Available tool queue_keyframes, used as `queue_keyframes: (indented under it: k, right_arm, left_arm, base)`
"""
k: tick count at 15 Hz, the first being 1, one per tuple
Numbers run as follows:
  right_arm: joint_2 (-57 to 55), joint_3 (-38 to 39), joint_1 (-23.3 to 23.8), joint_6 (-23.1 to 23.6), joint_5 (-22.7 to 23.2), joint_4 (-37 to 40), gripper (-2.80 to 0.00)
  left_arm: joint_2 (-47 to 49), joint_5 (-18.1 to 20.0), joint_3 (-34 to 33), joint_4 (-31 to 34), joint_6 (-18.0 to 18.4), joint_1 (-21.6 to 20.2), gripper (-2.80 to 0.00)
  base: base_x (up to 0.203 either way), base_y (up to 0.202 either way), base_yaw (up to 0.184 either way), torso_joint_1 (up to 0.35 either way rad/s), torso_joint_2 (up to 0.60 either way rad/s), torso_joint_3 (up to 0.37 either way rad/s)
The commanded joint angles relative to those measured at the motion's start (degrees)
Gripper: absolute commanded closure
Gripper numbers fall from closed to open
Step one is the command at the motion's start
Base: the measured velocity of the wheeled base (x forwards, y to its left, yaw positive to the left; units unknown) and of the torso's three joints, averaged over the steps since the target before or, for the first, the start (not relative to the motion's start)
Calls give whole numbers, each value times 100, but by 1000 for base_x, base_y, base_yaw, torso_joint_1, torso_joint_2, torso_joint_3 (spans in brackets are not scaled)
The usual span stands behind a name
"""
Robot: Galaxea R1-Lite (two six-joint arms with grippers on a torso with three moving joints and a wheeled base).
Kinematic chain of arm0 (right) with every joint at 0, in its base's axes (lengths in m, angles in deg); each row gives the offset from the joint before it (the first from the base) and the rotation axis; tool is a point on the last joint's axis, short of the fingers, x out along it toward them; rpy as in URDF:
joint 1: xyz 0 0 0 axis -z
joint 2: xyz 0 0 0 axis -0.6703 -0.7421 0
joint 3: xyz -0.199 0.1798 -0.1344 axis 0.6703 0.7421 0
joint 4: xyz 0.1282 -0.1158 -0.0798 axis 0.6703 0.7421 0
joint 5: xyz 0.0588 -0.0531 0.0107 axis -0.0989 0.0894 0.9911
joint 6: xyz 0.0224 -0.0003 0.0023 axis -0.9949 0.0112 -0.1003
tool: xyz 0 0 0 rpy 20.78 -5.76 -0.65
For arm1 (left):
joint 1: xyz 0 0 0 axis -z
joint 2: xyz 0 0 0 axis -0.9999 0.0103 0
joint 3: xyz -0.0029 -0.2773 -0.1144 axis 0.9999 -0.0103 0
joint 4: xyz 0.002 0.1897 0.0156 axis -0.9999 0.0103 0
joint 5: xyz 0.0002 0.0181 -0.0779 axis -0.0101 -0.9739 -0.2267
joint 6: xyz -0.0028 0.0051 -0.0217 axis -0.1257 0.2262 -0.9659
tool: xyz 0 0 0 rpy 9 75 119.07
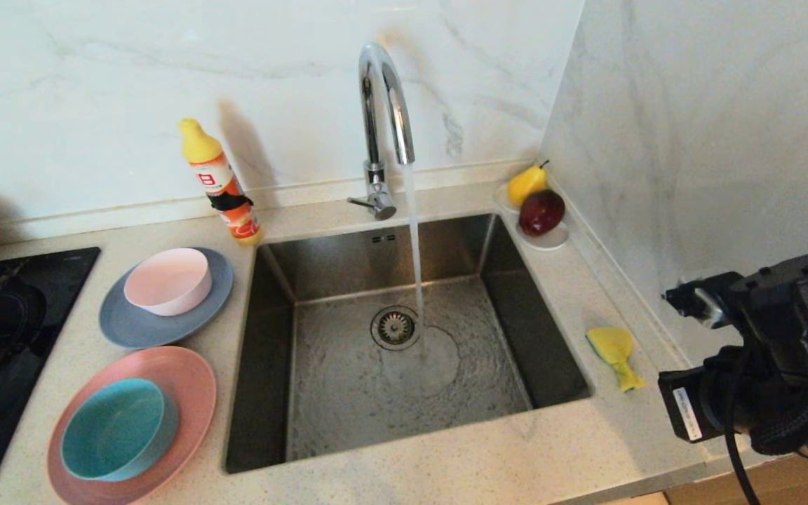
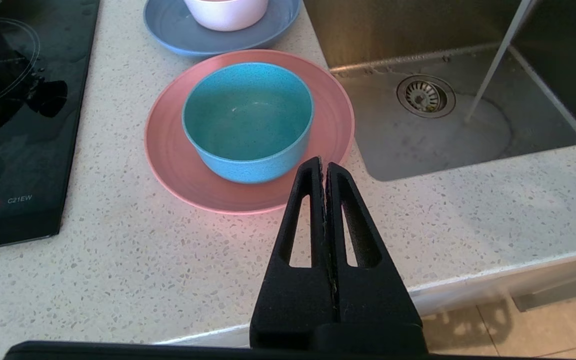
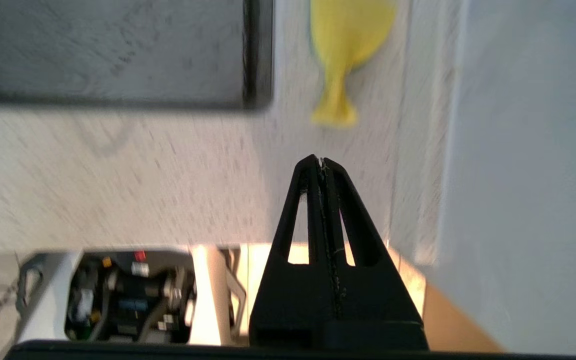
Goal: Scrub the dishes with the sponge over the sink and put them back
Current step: Pick up a bowl and the sponge
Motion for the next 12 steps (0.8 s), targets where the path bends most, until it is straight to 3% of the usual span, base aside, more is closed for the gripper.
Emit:
queue_keyframes:
  k: [1, 5, 10, 11, 12]
  right_arm:
    - [-216, 275, -15, -241, -12, -65, 0]
    - [-607, 747, -108, -506, -27, -658, 0]
    - [-745, 998, -125, -835, 7, -743, 0]
    - [-817, 1008, -117, -884, 0, -757, -280]
    - [-841, 1007, -106, -897, -13, -776, -280]
  left_arm:
    - [12, 2, -105, -3, 4, 0, 0]
    - [10, 2, -105, -3, 4, -6, 0]
    - [10, 2, -105, -3, -3, 1, 0]
    - [10, 2, -105, -3, 4, 2, 0]
    - [10, 2, -105, -3, 4, -6, 0]
  base:
    - [0, 0, 0, 0, 0, 0]
    - [0, 0, 0, 0, 0, 0]
    - [0, 0, 0, 0, 0, 0]
    - [0, 0, 0, 0, 0, 0]
    - [0, 0, 0, 0, 0, 0]
